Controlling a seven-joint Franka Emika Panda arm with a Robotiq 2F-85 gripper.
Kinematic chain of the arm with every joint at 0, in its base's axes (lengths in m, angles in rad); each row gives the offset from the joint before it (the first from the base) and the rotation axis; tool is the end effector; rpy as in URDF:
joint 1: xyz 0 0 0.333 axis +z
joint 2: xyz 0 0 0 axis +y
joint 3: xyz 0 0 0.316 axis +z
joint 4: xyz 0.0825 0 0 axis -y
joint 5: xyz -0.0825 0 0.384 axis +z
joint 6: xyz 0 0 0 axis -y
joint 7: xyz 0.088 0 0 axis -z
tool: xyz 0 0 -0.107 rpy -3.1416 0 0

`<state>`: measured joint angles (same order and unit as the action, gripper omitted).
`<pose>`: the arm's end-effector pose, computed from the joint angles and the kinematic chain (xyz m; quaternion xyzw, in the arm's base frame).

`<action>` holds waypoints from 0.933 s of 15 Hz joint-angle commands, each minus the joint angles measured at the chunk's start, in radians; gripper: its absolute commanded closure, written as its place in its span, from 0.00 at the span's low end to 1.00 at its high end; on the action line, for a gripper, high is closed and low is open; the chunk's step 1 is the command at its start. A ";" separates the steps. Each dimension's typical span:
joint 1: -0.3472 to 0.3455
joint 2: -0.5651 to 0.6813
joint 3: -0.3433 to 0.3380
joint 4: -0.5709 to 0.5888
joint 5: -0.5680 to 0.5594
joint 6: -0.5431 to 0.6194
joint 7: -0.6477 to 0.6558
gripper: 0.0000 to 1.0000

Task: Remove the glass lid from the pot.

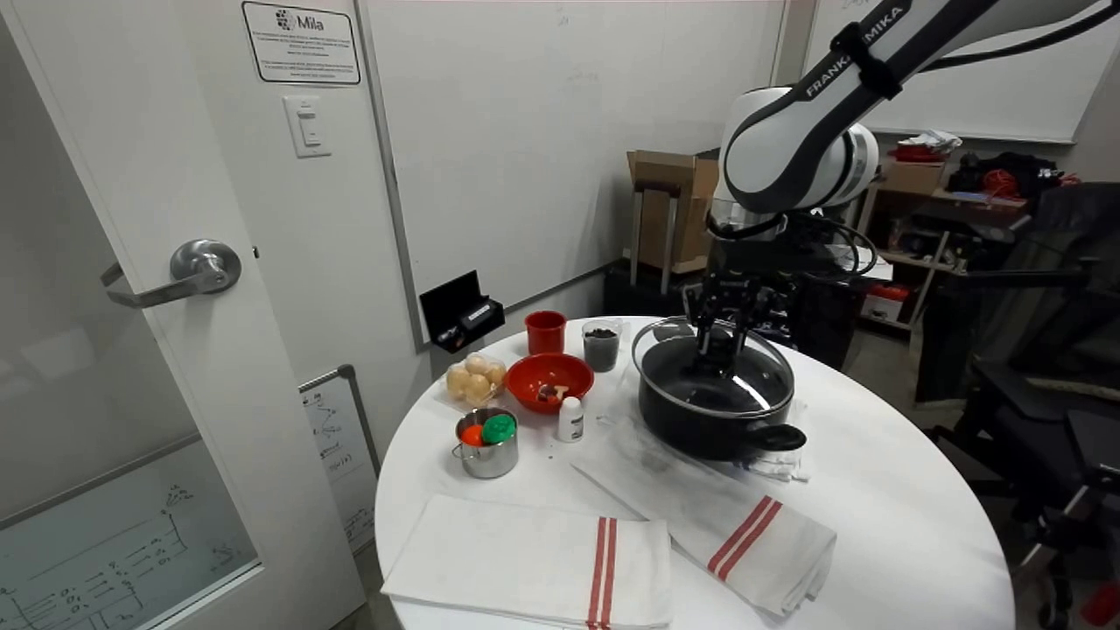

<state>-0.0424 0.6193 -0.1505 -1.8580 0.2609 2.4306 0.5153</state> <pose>0.6254 -0.1167 0.1839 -0.9032 0.4270 0.0228 0.0362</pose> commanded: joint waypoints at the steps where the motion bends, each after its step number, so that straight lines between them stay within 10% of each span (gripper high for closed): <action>1: 0.048 -0.051 -0.012 -0.039 -0.048 0.010 0.024 0.77; 14: 0.233 0.004 0.037 0.079 -0.219 -0.052 0.058 0.77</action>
<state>0.1704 0.6097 -0.1305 -1.8368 0.0760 2.4225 0.5684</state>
